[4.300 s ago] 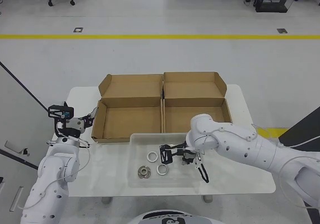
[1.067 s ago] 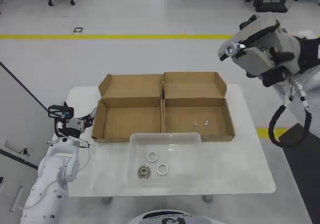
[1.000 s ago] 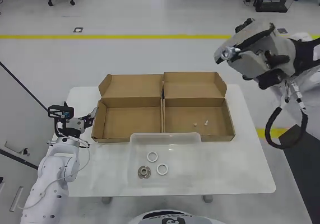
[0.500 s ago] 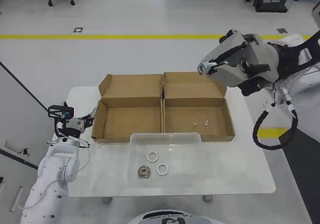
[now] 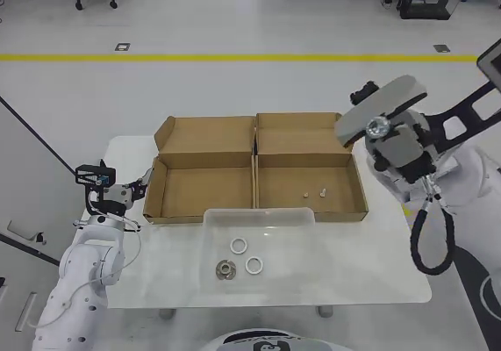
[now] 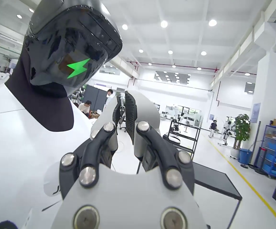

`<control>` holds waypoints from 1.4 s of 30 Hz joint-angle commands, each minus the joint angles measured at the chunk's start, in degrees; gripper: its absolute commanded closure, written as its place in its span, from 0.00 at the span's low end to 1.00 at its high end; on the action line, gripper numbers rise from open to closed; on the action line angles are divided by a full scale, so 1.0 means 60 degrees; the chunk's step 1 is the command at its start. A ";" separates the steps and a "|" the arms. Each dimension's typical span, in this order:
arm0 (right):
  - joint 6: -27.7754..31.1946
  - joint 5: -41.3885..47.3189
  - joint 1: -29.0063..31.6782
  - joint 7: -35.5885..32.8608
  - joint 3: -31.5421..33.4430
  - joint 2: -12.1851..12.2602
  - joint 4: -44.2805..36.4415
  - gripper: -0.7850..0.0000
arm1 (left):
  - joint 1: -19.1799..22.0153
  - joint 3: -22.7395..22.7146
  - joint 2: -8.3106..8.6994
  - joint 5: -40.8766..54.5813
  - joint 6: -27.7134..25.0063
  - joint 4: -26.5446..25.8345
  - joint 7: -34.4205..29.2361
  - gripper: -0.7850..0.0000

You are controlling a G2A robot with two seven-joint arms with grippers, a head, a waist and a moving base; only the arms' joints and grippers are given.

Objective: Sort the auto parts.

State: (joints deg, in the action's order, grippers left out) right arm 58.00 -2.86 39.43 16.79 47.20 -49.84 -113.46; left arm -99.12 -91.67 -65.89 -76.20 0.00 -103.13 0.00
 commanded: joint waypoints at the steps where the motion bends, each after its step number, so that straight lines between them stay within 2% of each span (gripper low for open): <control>1: 0.0000 -0.0028 0.0138 0.0294 0.0071 -0.0111 -0.0086 1.00 | 0.0000 0.0000 0.0000 0.0000 0.0000 0.0000 0.0000 0.00; 6: 0.0000 -0.0035 0.0522 0.1042 0.0236 -0.0376 -0.0190 1.00 | 0.0000 0.0000 0.0000 0.0000 0.0000 0.0000 0.0000 0.00; 10: 0.0000 -0.0296 0.0715 0.0825 0.0383 -0.0499 -0.0066 1.00 | 0.0000 0.0000 0.0000 0.0000 0.0000 0.0000 0.0000 0.00; 16: 0.0000 -0.0553 0.0842 -0.0204 0.0638 -0.0561 0.0105 1.00 | 0.0000 0.0000 0.0000 0.0000 0.0000 0.0000 0.0000 0.00; 22: 0.0000 -0.0887 0.0870 -0.1706 0.0982 -0.0524 0.0302 1.00 | 0.0000 0.0000 0.0000 0.0000 0.0000 0.0000 0.0000 0.00; 29: -0.0072 -0.0654 0.0964 -0.2804 0.1309 -0.0500 0.0282 1.00 | 0.0000 0.0000 0.0000 0.0000 0.0000 0.0000 0.0000 0.00; 42: 0.0000 0.0721 0.1509 -0.1782 0.1743 -0.0789 -0.0086 1.00 | 0.0000 0.0000 0.0000 0.0000 0.0000 0.0000 0.0000 0.00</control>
State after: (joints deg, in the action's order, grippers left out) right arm 58.00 0.87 48.23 5.09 57.43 -54.33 -113.73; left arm -99.12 -91.67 -65.89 -76.20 0.00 -103.13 0.00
